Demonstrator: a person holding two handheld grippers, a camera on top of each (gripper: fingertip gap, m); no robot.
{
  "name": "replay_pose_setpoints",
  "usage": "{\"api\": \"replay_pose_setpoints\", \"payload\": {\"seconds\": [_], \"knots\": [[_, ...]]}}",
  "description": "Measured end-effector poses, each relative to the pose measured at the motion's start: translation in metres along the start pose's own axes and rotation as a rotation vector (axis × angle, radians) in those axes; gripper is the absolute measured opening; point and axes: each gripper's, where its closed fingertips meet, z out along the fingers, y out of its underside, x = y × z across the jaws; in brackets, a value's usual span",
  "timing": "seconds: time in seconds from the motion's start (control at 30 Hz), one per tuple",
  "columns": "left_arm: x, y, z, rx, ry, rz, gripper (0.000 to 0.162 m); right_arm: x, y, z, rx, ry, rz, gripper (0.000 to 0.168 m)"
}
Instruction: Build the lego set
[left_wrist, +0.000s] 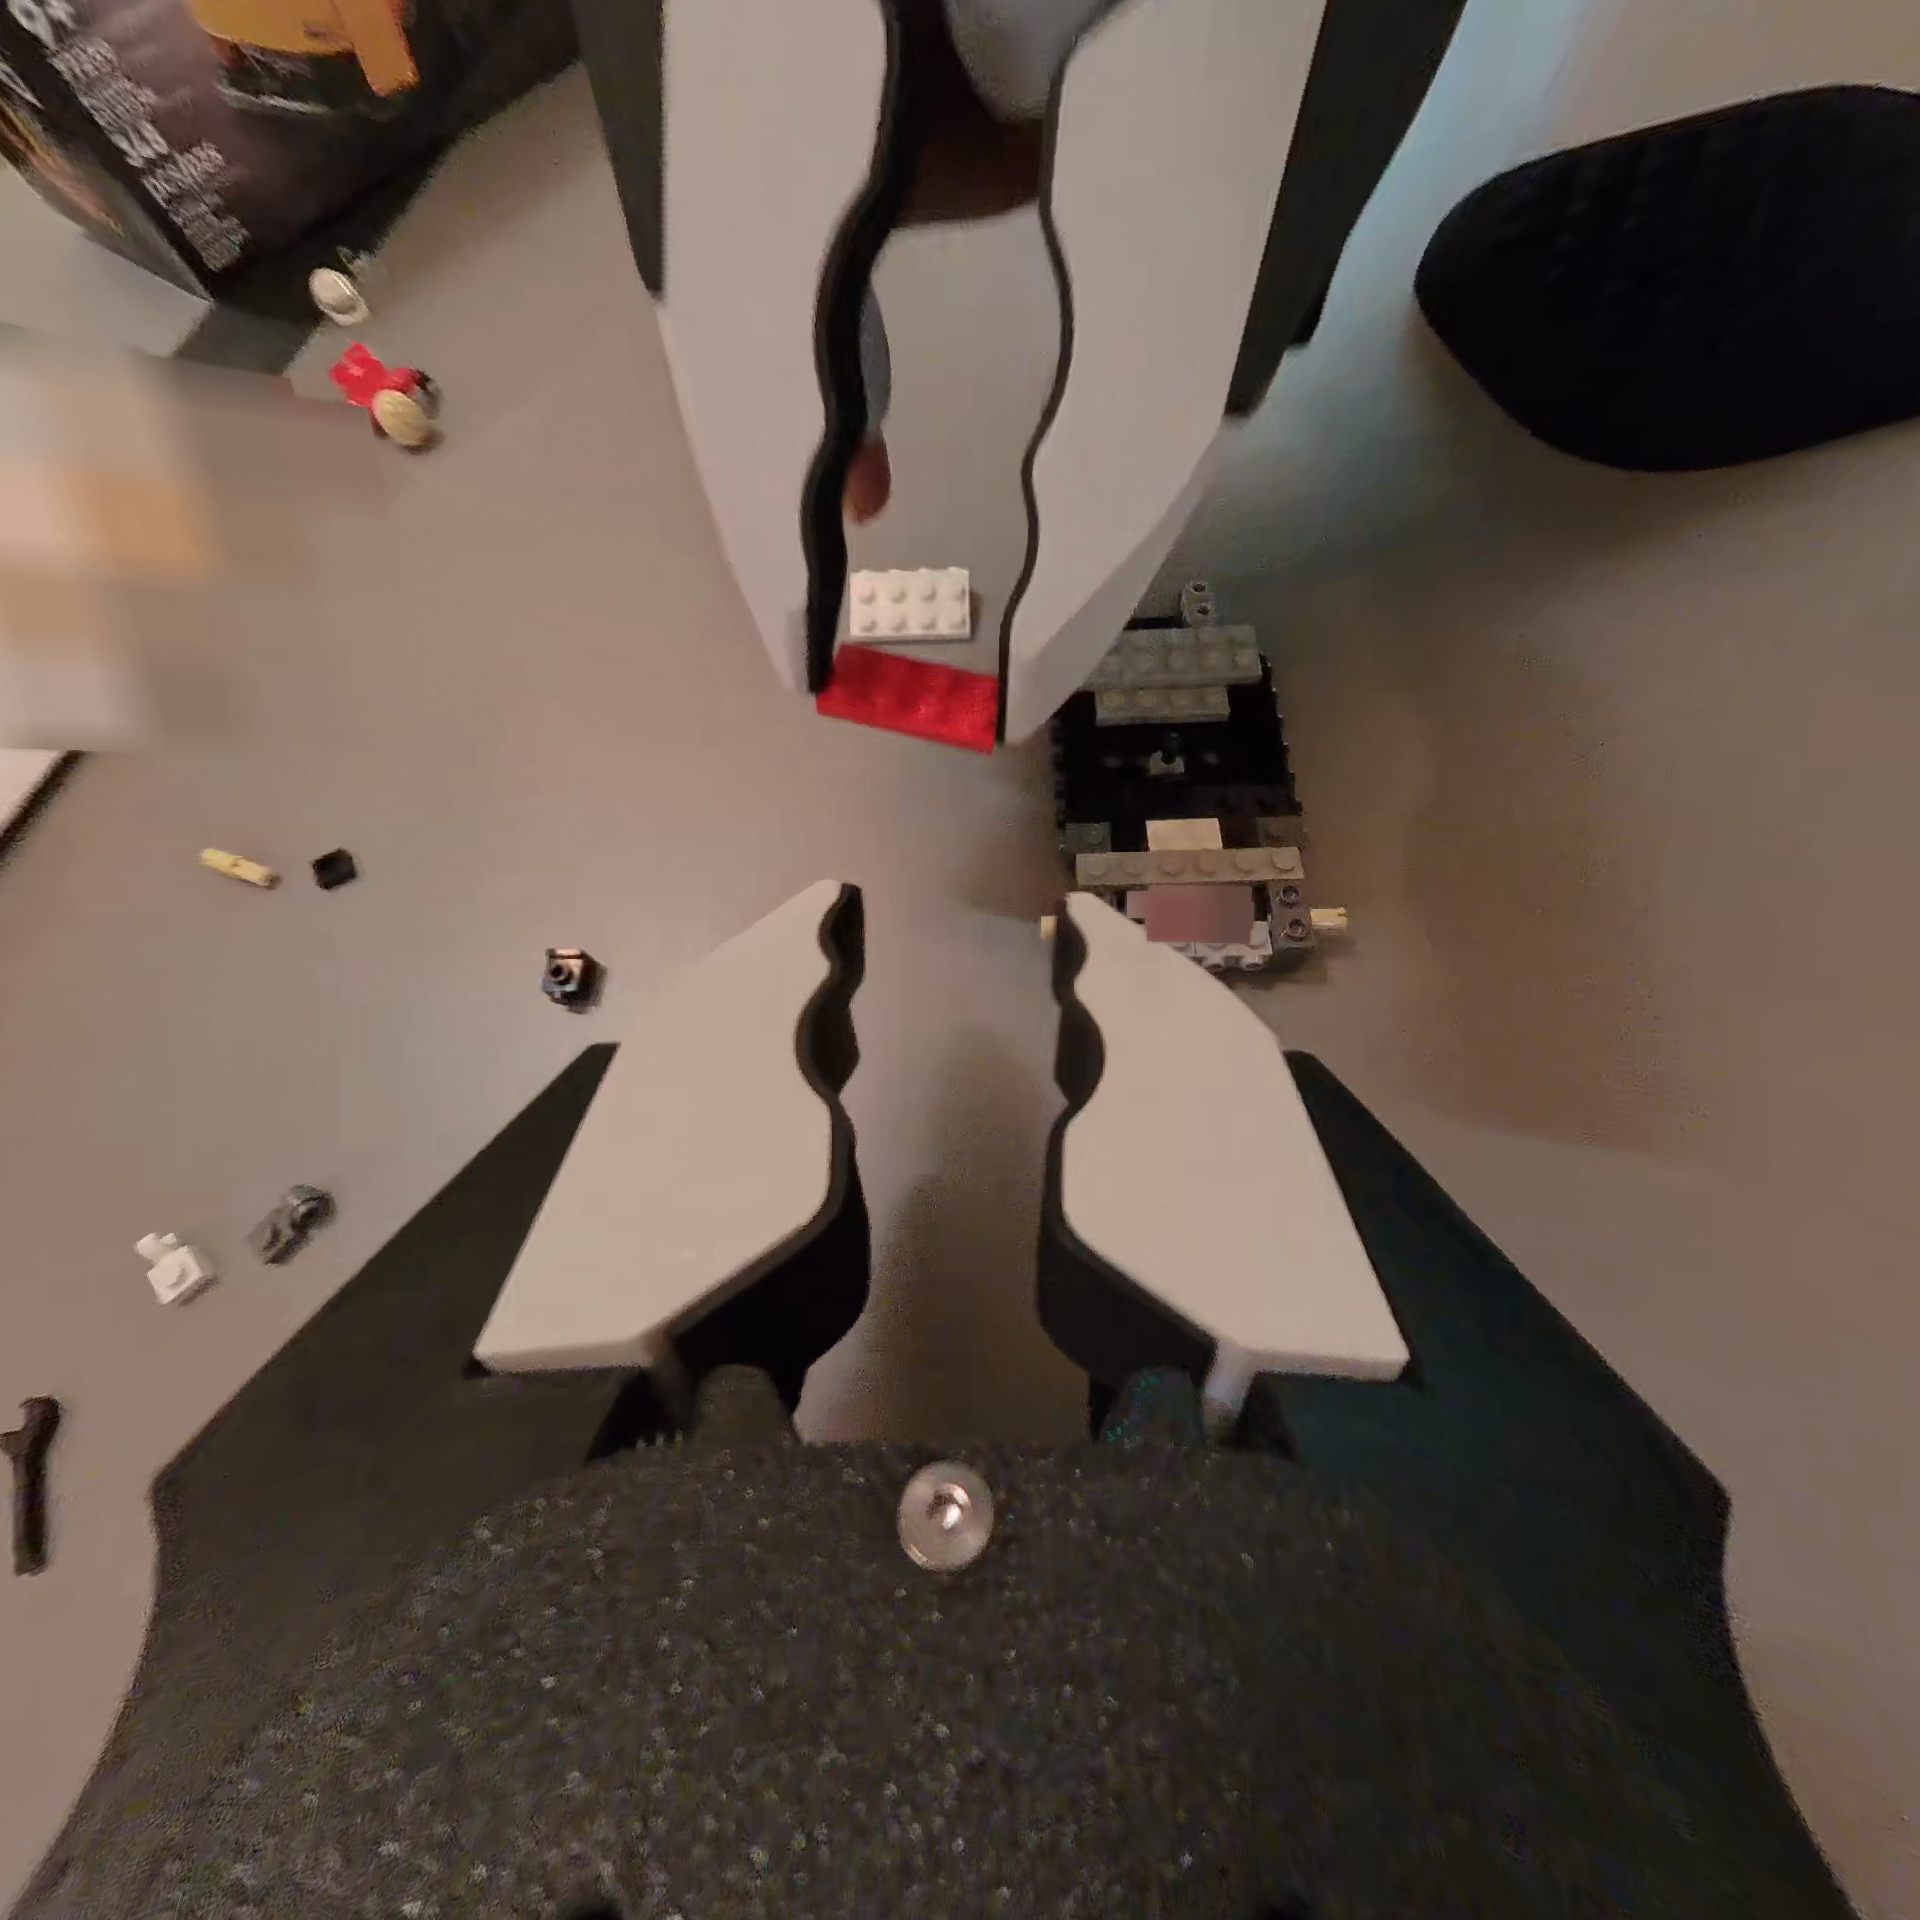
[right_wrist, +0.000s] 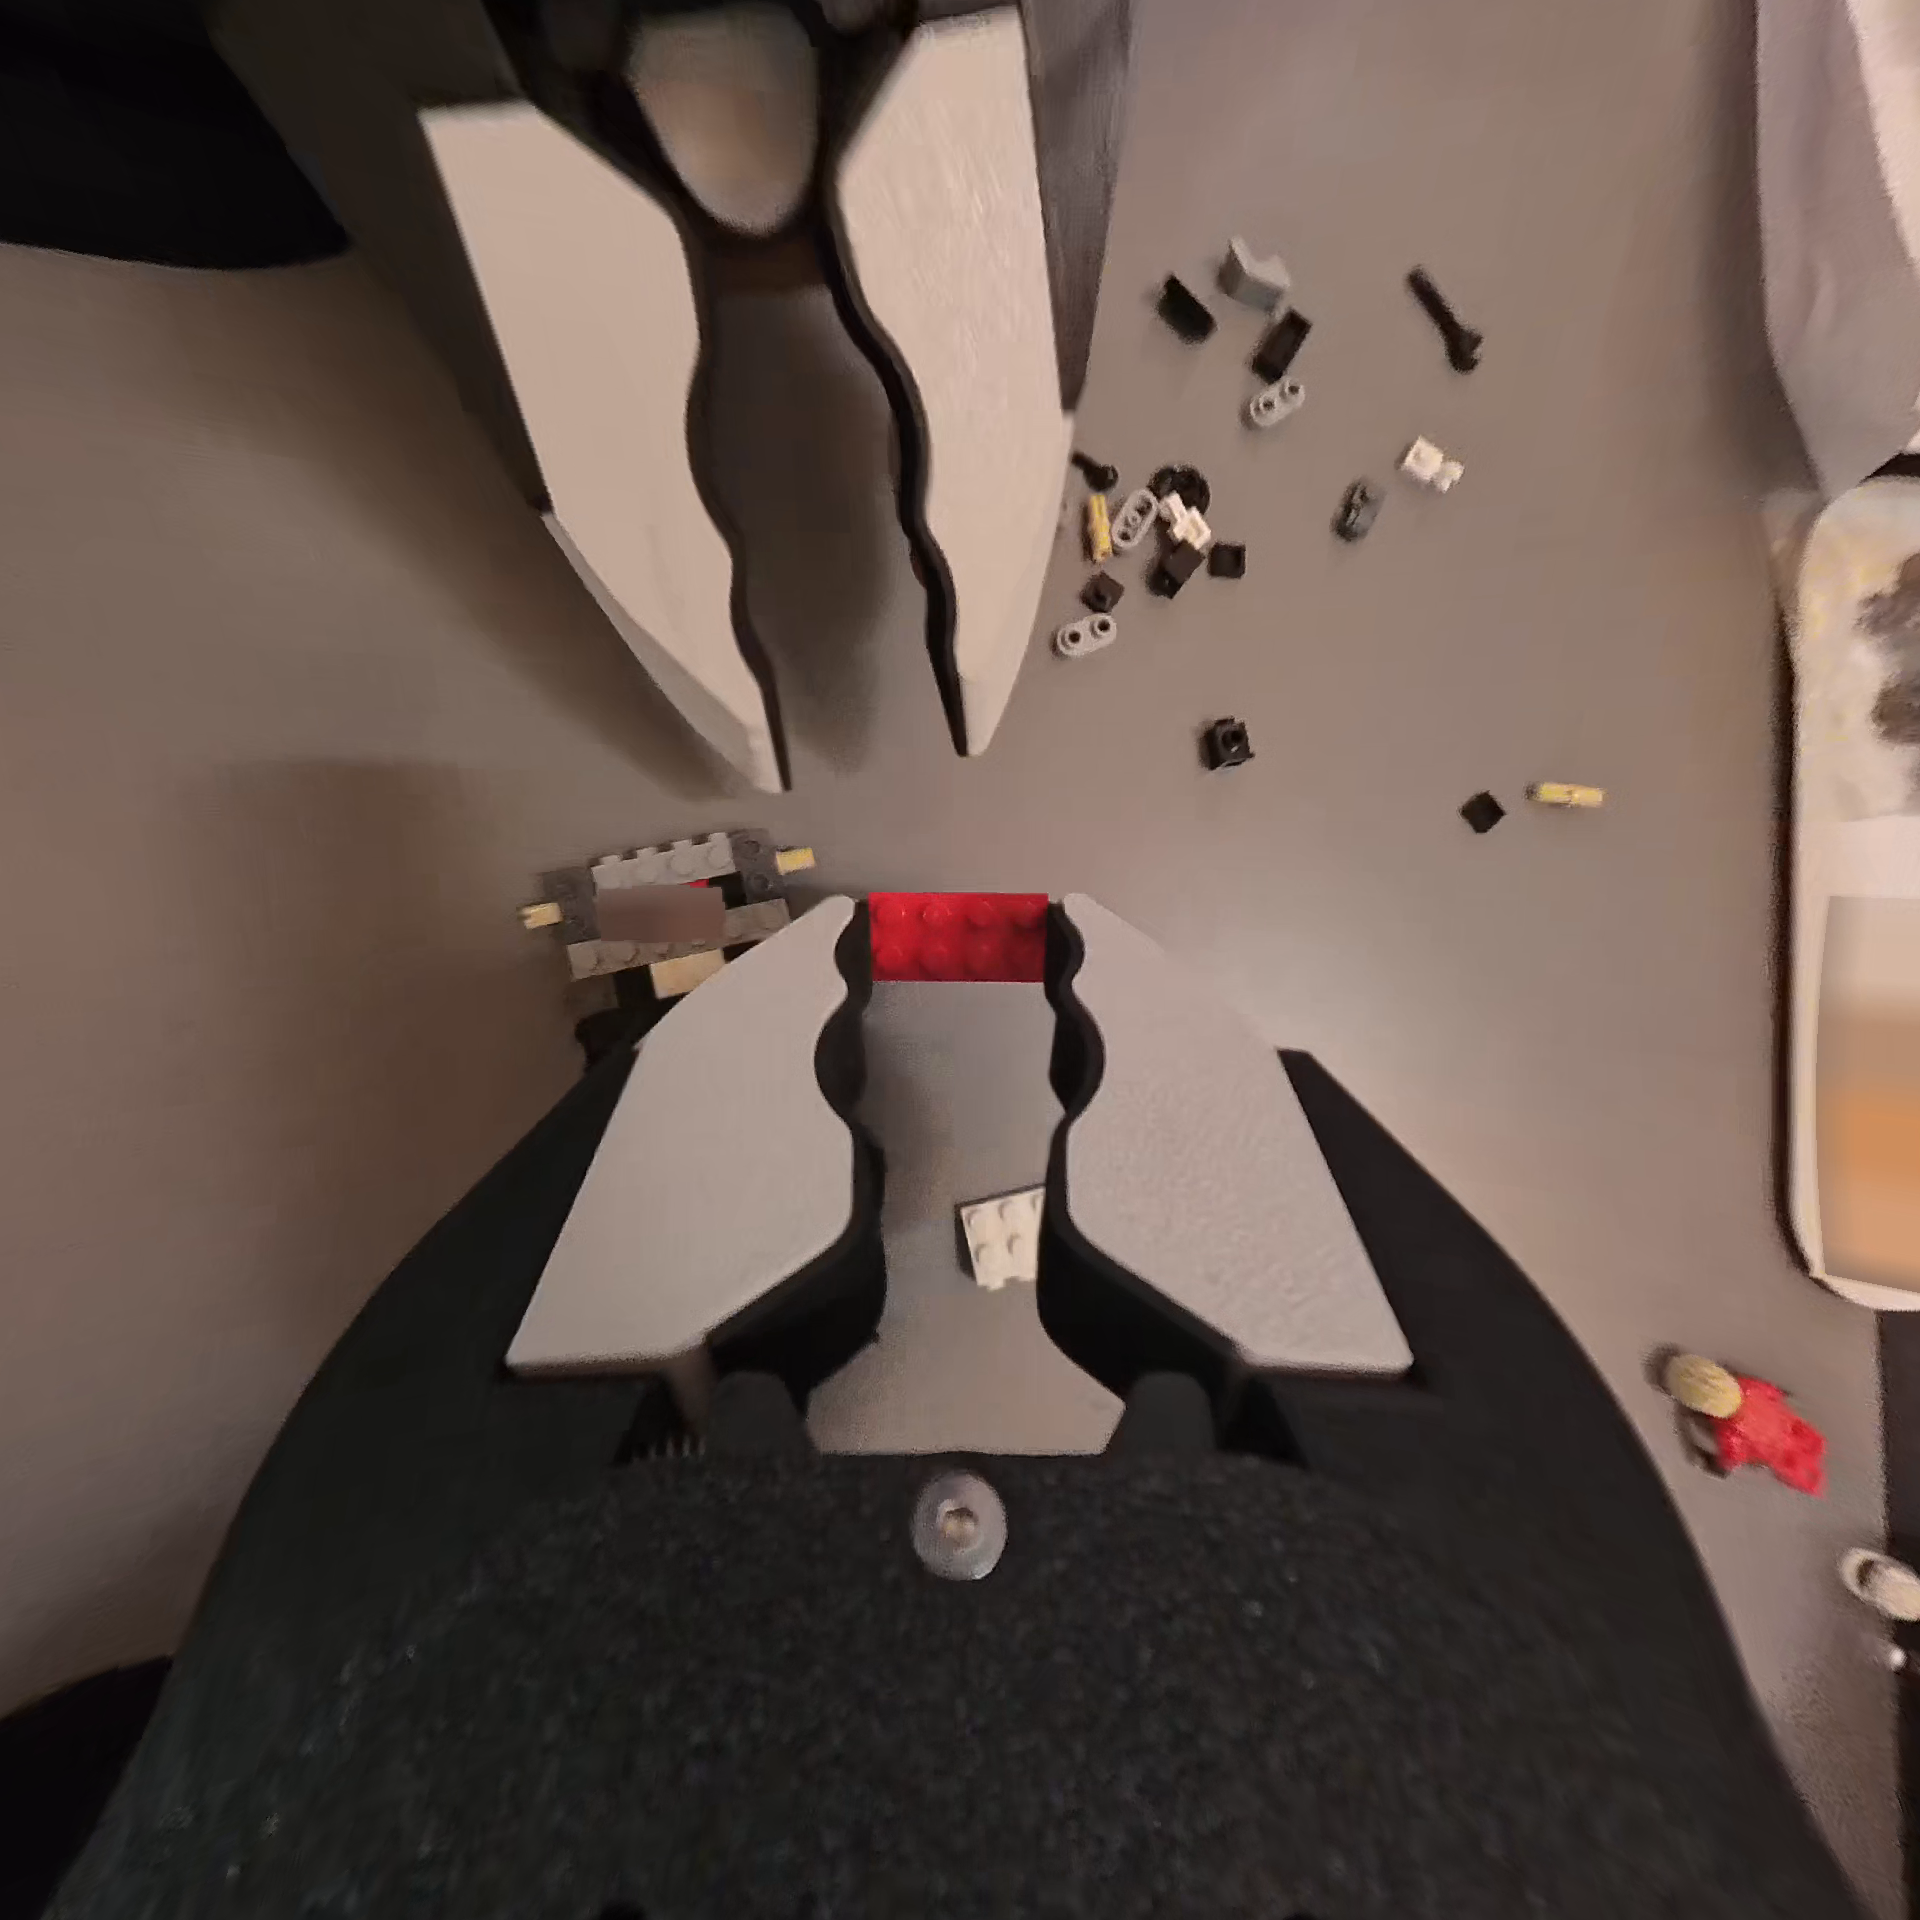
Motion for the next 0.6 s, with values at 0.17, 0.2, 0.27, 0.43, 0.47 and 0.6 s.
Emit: {"api": "replay_pose_setpoints", "payload": {"seconds": [0.17, 0.2, 0.27, 0.43, 0.47, 0.6], "knots": [[0.02, 0.012, 0.01, -0.1, 0.088, 0.028, 0.051, -0.009, -0.006, -0.017, 0.046, -0.01, -0.031, 0.031], [0.024, 0.015, 0.011, -0.121, 0.103, 0.037, 0.054, -0.012, -0.006, -0.018, 0.056, -0.013, -0.029, 0.031], [0.032, 0.019, 0.015, -0.15, 0.133, 0.054, 0.057, -0.018, -0.004, -0.019, 0.071, -0.028, -0.02, 0.031], [0.046, 0.026, 0.023, -0.221, 0.155, 0.11, 0.054, -0.033, 0.004, -0.021, 0.076, -0.061, -0.014, 0.031], [0.048, 0.026, 0.024, -0.226, 0.155, 0.121, 0.05, -0.036, 0.005, -0.021, 0.072, -0.068, -0.017, 0.031], [0.056, 0.024, 0.026, -0.231, 0.171, 0.14, 0.044, -0.046, 0.008, -0.019, 0.061, -0.09, -0.033, 0.031]]}}
